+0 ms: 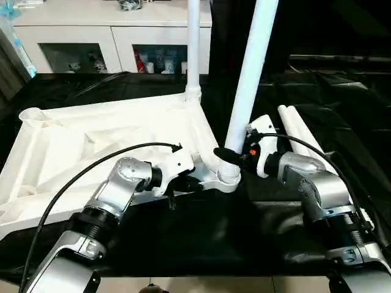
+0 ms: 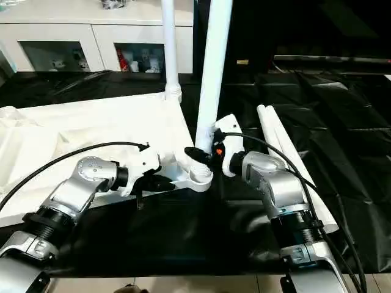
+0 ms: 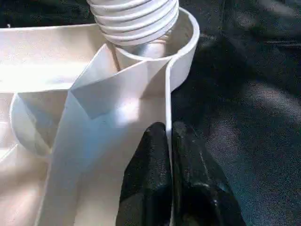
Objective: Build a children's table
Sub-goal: Insert table leg to table base
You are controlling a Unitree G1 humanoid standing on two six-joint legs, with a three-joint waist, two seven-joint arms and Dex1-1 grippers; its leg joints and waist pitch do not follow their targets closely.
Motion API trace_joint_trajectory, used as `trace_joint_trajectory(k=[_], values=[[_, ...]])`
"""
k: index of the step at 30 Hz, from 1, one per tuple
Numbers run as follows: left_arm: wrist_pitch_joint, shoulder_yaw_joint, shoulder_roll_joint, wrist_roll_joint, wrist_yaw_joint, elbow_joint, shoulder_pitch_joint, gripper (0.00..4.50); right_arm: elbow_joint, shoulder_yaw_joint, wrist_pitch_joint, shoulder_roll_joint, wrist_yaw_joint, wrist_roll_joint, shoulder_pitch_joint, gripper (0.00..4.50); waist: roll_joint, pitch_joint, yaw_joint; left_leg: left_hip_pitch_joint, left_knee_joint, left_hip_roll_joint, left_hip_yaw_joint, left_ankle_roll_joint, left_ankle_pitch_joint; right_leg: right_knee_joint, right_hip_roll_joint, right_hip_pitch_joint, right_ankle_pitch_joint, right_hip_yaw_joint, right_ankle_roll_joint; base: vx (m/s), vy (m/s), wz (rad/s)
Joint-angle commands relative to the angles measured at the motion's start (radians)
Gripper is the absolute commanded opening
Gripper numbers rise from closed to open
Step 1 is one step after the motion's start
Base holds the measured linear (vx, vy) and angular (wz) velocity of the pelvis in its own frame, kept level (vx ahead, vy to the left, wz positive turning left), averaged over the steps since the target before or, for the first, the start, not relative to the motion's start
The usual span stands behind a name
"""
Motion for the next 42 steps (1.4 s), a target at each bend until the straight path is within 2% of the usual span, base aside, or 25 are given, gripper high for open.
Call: trace_joint_trajectory(k=[1,2,9,14,16,23,30,38,42], values=[[-0.003,-0.005,-0.011,-0.021,0.0,-0.007,0.017,0.57,0.014,-0.001,-0.019,0.0,0.004,-0.009,-0.021,1.91,-0.024,-0.076,0.002,0.009,-0.061,0.036,-0.008,0.046,-0.163,-0.073,-0.074,0.051,-0.304,0.054,-0.155,0.0,0.0,0.0],[-0.009,-0.007,-0.006,-0.012,0.005,-0.004,0.015,0.57,0.017,-0.001,-0.021,0.002,0.005,-0.009,-0.021,1.91,-0.021,-0.077,0.003,0.01,-0.061,0.037,-0.008,0.043,-0.167,-0.074,-0.073,0.05,-0.299,0.054,-0.158,0.0,0.0,0.0],[-0.001,-0.005,0.002,-0.019,-0.003,0.003,0.014,0.57,0.025,0.0,-0.029,0.006,0.006,-0.011,-0.021,1.91,-0.025,-0.078,0.002,0.011,-0.064,0.038,-0.01,0.029,-0.186,-0.069,-0.073,0.053,-0.248,0.054,-0.177,0.0,0.0,0.0],[-0.001,-0.007,0.004,-0.021,0.005,0.008,0.013,0.06,0.032,0.002,-0.036,0.005,0.01,-0.014,-0.022,1.91,-0.029,-0.078,0.002,0.011,-0.063,0.038,-0.009,0.031,-0.183,-0.069,-0.074,0.054,-0.252,0.055,-0.178,0.0,0.0,0.0],[0.001,-0.011,0.01,-0.018,-0.001,0.01,0.013,0.01,0.033,0.004,-0.035,0.005,0.012,-0.014,-0.023,1.91,-0.03,-0.077,0.002,0.011,-0.063,0.038,-0.009,0.031,-0.183,-0.07,-0.073,0.054,-0.258,0.054,-0.175,0.0,0.0,0.0],[0.009,-0.038,0.03,0.001,-0.026,-0.003,0.016,0.0,0.018,0.013,-0.013,0.003,0.035,-0.007,-0.017,1.91,-0.03,-0.078,-0.002,0.01,-0.064,0.038,-0.01,0.03,-0.186,-0.069,-0.074,0.054,-0.253,0.054,-0.177,0.0,0.0,0.0],[0.003,-0.062,0.038,0.022,-0.033,-0.004,0.005,0.0,-0.031,0.034,0.043,-0.021,0.083,0.006,0.003,1.91,-0.033,-0.078,-0.005,0.011,-0.064,0.039,-0.01,0.029,-0.191,-0.07,-0.073,0.055,-0.252,0.055,-0.178,0.0,0.0,0.0],[0.028,-0.056,0.037,-0.007,-0.048,-0.027,-0.004,0.0,0.039,0.043,0.005,0.0,0.068,-0.026,-0.014,1.91,-0.032,-0.078,-0.005,0.011,-0.063,0.038,-0.01,0.02,-0.196,-0.07,-0.074,0.053,-0.256,0.054,-0.186,0.0,0.0,0.0],[0.03,-0.044,0.033,-0.021,-0.051,-0.032,0.0,0.0,0.075,0.039,-0.011,0.006,0.06,-0.032,-0.022,1.91,-0.035,-0.078,-0.006,0.012,-0.064,0.038,-0.01,0.022,-0.203,-0.071,-0.074,0.054,-0.263,0.054,-0.181,0.0,0.0,0.0]])
